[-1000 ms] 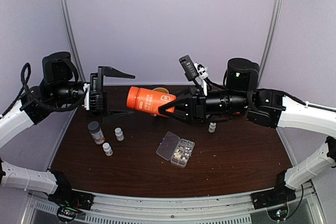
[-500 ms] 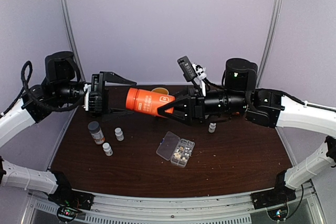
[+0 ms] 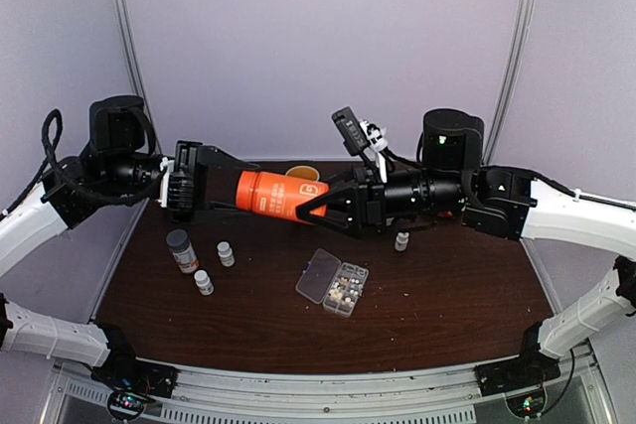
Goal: Sort the pills into containers
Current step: Unscrew the lid of the pill bottle from the pill bottle.
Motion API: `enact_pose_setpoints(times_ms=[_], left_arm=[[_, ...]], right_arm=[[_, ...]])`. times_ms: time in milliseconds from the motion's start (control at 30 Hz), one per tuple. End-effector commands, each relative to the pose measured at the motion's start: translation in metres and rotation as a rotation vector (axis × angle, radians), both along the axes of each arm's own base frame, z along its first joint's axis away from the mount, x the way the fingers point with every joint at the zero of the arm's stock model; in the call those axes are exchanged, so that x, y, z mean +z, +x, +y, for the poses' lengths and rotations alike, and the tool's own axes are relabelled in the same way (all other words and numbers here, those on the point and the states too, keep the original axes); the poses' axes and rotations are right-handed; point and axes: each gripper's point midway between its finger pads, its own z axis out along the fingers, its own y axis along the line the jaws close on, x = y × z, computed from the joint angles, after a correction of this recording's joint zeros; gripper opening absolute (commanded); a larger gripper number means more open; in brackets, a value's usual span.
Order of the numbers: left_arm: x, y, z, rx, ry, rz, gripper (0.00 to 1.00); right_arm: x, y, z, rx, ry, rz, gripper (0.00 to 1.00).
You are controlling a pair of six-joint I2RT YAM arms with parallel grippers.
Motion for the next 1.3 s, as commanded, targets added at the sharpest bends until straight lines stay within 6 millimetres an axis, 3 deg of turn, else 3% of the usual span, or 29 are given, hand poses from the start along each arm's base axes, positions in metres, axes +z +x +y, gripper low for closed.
enact_pose_setpoints(times_ms=[0, 233, 433, 800, 967, 1167, 1233, 1267], left_arm=[[0.024, -0.004, -0.003, -0.015, -0.046, 0.163, 0.33], [0.048, 0.0, -0.01, 0.008, -0.079, 0.529, 0.22], [0.071, 0.004, -0.011, 0.055, -0.083, 0.943, 0.16], [0.064, -0.01, -0.019, 0.021, 0.125, 1.487, 0.12], [0.07, -0.013, -0.017, 0.05, 0.158, 1.631, 0.1], [0.073, -0.008, -0.018, 0.065, 0.156, 1.755, 0.2], [0.075, -0.004, -0.019, 0.049, 0.151, 1.767, 0.37], [0.077, -0.006, -0.018, 0.034, 0.148, 1.742, 0.41]], right_arm=[[0.023, 0.005, -0.009, -0.048, 0.02, -0.111, 0.17], [0.028, 0.001, -0.016, -0.119, -0.007, -0.356, 0.16], [0.027, 0.012, -0.028, -0.296, -0.063, -0.657, 0.06], [0.01, 0.021, -0.027, -0.473, -0.287, -1.119, 0.08], [0.015, 0.022, -0.03, -0.565, -0.248, -1.168, 0.07], [0.018, 0.02, -0.038, -0.591, -0.2, -1.136, 0.07], [0.017, 0.019, -0.039, -0.58, -0.201, -1.096, 0.07], [0.015, 0.018, -0.04, -0.568, -0.203, -1.069, 0.07]])
